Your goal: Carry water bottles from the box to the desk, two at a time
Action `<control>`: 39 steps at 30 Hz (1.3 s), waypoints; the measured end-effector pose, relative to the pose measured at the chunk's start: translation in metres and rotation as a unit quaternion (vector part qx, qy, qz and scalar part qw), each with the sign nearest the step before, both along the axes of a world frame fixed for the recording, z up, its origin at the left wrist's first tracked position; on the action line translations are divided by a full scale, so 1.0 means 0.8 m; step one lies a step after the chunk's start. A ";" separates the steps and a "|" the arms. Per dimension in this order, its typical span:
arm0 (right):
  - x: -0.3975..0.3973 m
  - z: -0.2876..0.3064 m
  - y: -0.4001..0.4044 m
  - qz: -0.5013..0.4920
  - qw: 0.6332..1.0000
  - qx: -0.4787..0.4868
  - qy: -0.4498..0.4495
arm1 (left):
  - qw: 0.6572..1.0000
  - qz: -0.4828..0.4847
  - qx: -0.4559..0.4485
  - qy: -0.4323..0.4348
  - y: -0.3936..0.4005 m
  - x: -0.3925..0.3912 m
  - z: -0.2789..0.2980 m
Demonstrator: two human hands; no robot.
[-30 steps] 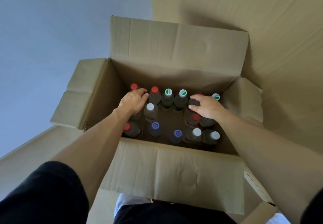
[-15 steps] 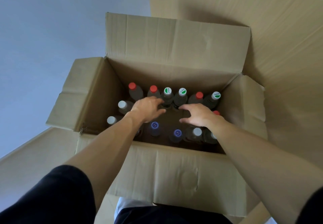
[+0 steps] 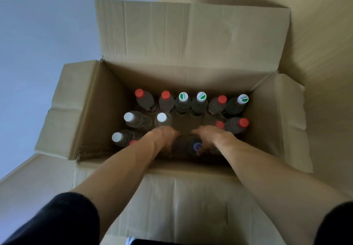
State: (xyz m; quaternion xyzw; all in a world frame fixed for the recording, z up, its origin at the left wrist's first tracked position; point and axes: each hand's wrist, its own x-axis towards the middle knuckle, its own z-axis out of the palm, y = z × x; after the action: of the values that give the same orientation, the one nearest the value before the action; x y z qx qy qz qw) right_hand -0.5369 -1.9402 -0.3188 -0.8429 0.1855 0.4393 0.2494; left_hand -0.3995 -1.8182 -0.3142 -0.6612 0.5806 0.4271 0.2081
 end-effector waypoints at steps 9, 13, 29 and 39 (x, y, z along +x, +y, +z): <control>0.006 -0.021 0.007 0.085 0.996 0.012 0.032 | 0.997 -0.063 0.012 -0.034 -0.007 -0.001 -0.015; 0.010 -0.022 0.010 0.080 0.997 0.009 0.015 | 0.996 -0.077 0.009 -0.053 -0.008 -0.001 -0.020; -0.004 0.025 -0.008 -0.071 0.994 0.020 -0.076 | 0.994 -0.042 -0.097 -0.029 -0.016 -0.002 0.043; -0.033 0.116 -0.052 -0.362 0.884 0.206 -0.213 | 0.957 0.198 -0.205 0.062 -0.035 0.042 0.178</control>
State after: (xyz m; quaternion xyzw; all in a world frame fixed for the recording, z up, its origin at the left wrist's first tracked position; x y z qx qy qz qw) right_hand -0.5635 -1.9821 -0.2262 -0.7197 0.3255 0.1567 0.5929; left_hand -0.3656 -1.8463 -0.1715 -0.7635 0.5249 0.3719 -0.0569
